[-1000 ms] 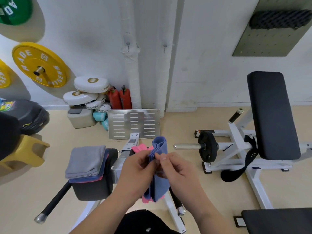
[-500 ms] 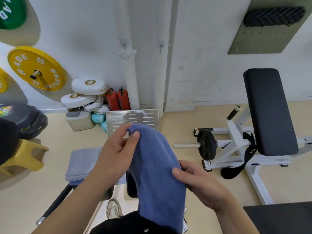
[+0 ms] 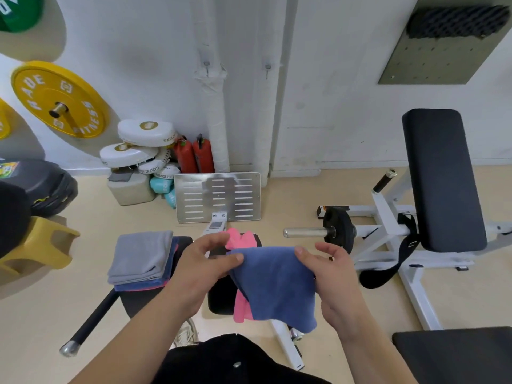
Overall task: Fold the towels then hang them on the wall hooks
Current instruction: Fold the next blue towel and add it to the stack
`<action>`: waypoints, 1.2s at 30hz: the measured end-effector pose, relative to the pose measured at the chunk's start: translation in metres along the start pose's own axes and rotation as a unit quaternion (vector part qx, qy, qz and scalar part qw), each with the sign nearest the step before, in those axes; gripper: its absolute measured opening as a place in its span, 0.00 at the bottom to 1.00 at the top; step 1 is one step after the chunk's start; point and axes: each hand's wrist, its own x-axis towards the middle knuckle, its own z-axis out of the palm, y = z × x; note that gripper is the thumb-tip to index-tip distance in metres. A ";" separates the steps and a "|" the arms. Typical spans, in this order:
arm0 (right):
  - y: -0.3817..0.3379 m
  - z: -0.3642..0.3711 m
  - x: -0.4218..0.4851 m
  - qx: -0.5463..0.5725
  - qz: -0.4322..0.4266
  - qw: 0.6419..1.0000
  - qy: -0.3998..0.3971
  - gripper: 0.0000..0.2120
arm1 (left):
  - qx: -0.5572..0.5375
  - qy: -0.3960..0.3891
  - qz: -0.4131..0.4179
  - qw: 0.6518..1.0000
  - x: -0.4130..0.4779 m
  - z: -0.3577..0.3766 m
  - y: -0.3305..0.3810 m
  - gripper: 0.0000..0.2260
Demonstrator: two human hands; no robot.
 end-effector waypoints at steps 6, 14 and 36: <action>-0.008 0.016 0.003 -0.026 -0.052 0.995 -0.081 0.26 | 0.316 -0.066 0.132 0.937 0.003 0.008 -0.004 0.28; -0.013 -0.004 0.008 -0.086 -0.116 0.986 -0.088 0.28 | 0.348 -0.016 0.178 0.920 0.014 0.012 -0.003 0.07; 0.017 0.004 0.003 -0.258 -0.043 0.961 -0.089 0.28 | -0.175 -0.076 -0.066 0.979 0.009 0.007 0.007 0.10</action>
